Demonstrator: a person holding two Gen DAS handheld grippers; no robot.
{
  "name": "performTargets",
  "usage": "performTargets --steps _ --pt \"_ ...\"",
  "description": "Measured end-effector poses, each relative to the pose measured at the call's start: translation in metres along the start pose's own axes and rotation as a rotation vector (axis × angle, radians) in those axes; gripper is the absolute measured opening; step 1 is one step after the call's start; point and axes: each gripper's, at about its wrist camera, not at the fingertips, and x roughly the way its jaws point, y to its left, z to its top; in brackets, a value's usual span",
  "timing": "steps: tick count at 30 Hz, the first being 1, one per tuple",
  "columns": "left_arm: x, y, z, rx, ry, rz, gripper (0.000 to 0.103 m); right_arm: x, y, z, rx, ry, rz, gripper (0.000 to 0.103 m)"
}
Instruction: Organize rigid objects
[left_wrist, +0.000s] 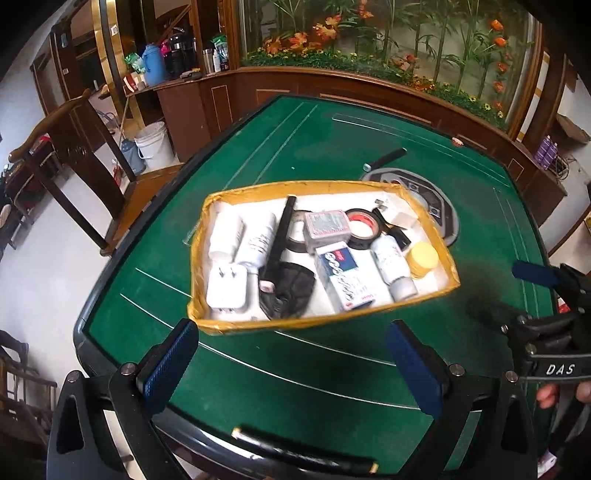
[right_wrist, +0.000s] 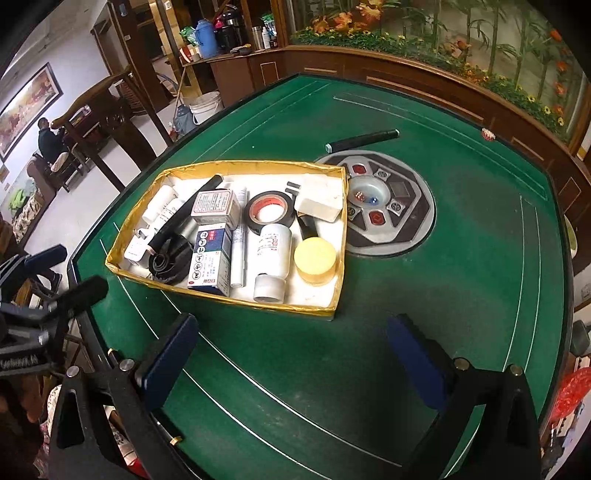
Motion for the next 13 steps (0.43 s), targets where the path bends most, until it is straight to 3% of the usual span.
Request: performTargets --steps 13 --pt "0.0 -0.003 -0.003 -0.07 0.012 -0.051 0.102 -0.008 -0.005 -0.009 0.001 -0.005 -0.005 0.103"
